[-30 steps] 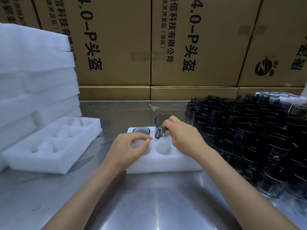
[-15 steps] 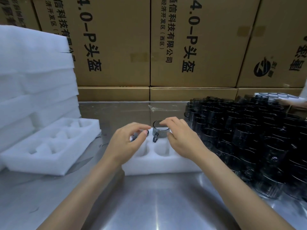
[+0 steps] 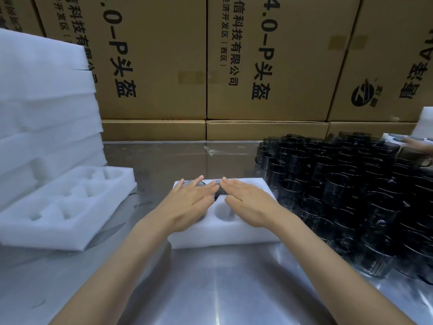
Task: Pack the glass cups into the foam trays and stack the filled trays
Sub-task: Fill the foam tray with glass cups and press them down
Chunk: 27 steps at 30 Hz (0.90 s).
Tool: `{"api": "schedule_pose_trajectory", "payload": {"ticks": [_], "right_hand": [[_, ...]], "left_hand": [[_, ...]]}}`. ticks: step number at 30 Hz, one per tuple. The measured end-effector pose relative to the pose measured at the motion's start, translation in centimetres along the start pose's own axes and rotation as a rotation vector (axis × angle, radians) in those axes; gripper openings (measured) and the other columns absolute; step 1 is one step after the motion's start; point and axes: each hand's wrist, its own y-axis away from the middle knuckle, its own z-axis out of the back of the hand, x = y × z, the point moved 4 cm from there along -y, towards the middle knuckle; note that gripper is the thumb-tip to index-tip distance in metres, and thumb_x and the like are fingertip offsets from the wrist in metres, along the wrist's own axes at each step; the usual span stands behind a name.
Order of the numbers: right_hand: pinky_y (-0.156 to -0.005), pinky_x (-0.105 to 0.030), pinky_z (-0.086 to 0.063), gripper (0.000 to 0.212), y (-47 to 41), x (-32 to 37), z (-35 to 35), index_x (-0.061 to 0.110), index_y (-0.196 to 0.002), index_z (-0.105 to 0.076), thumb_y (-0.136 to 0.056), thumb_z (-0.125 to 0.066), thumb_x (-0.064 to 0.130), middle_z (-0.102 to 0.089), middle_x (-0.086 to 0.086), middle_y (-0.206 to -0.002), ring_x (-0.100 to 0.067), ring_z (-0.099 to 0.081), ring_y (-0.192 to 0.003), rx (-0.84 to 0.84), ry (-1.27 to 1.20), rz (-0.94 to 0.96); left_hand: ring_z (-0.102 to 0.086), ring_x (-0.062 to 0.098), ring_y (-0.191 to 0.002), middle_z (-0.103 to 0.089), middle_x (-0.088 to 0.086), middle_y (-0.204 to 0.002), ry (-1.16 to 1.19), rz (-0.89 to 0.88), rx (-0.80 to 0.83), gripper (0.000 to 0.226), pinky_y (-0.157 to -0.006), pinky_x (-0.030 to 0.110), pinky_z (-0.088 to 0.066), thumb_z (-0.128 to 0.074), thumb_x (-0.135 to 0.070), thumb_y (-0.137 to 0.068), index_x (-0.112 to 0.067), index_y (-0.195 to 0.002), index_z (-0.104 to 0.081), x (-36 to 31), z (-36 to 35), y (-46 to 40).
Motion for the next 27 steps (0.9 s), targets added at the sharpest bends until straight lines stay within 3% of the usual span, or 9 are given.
{"api": "schedule_pose_trajectory", "payload": {"ticks": [3, 6, 8, 10, 13, 17, 21, 27], "right_hand": [[-0.117, -0.031, -0.009, 0.052, 0.2, 0.2, 0.1, 0.020, -0.150, -0.022, -0.099, -0.026, 0.025, -0.017, 0.005, -0.158, -0.009, -0.012, -0.145, -0.051, 0.000, -0.004], [-0.115, -0.035, -0.009, 0.049, 0.9, 0.3, 1.2, 0.019, -0.145, -0.034, -0.099, -0.032, 0.033, -0.037, 0.003, -0.150, -0.012, -0.025, -0.140, -0.338, 0.076, -0.075], [-0.114, -0.037, -0.009, 0.046, 1.7, 0.1, 2.2, 0.017, -0.141, -0.040, -0.098, -0.035, 0.034, -0.041, 0.001, -0.146, -0.016, -0.027, -0.139, -0.510, 0.209, -0.164], [-0.114, -0.042, -0.010, 0.046, 2.4, -0.7, 3.1, 0.014, -0.139, -0.039, -0.096, -0.037, 0.031, -0.035, -0.004, -0.150, -0.022, -0.023, -0.140, -0.579, 0.350, -0.293], [-0.112, -0.048, -0.014, 0.047, 3.7, -2.7, 4.9, 0.012, -0.137, -0.039, -0.093, -0.041, 0.028, -0.026, -0.012, -0.153, -0.032, -0.020, -0.140, -0.594, 0.417, -0.554], [-0.106, -0.047, -0.023, 0.040, 4.9, -5.2, 6.2, 0.014, -0.129, -0.045, -0.092, -0.043, 0.028, -0.025, -0.015, -0.150, -0.038, -0.023, -0.132, -0.462, 0.417, -0.793], [-0.095, -0.039, -0.032, 0.030, 5.1, -6.2, 6.5, 0.017, -0.118, -0.052, -0.089, -0.050, 0.024, -0.039, -0.009, -0.133, -0.030, -0.029, -0.124, -0.454, 0.445, -0.812], [-0.093, -0.039, -0.032, 0.035, 5.6, -6.8, 7.0, 0.016, -0.117, -0.048, -0.084, -0.060, 0.023, -0.033, -0.009, -0.132, -0.030, -0.033, -0.118, -0.572, 0.438, -0.851]], "left_hand": [[-0.003, -0.002, -0.143, -0.020, -0.022, -0.154, 0.053, 0.007, -0.032, 0.044, -0.113, 0.028, 0.002, -0.022, -0.025, -0.103, -0.030, -0.145, -0.032, 0.3, -0.3, 0.1], [-0.010, -0.007, -0.140, -0.024, -0.025, -0.150, 0.112, -0.011, -0.125, 0.046, -0.112, 0.021, -0.002, -0.024, -0.040, -0.101, -0.031, -0.145, -0.033, 0.2, -0.2, 0.4], [-0.027, -0.018, -0.124, -0.041, -0.035, -0.134, 0.225, -0.051, -0.255, 0.048, -0.103, 0.007, -0.015, -0.025, -0.046, -0.092, -0.034, -0.130, -0.051, 0.0, 0.4, 0.8], [-0.039, -0.019, -0.112, -0.052, -0.038, -0.114, 0.333, -0.042, -0.320, 0.035, -0.091, 0.003, -0.026, -0.029, -0.048, -0.088, -0.051, -0.110, -0.056, 0.3, 0.6, 1.1], [-0.046, -0.015, -0.107, -0.053, -0.041, -0.106, 0.364, 0.013, -0.319, 0.023, -0.087, 0.018, -0.038, -0.034, -0.052, -0.084, -0.068, -0.093, -0.049, 0.6, 0.4, 1.0], [-0.048, -0.013, -0.106, -0.051, -0.042, -0.105, 0.372, 0.042, -0.326, 0.020, -0.089, 0.026, -0.042, -0.037, -0.055, -0.082, -0.069, -0.088, -0.050, 0.5, 0.4, 0.9], [-0.047, -0.014, -0.106, -0.050, -0.043, -0.106, 0.371, 0.055, -0.335, 0.017, -0.092, 0.029, -0.043, -0.038, -0.056, -0.082, -0.067, -0.086, -0.050, 0.6, 0.3, 0.9], [-0.047, -0.013, -0.106, -0.050, -0.042, -0.107, 0.386, 0.047, -0.334, 0.020, -0.090, 0.028, -0.043, -0.039, -0.054, -0.082, -0.071, -0.086, -0.049, 0.4, 0.4, 0.9]]}}
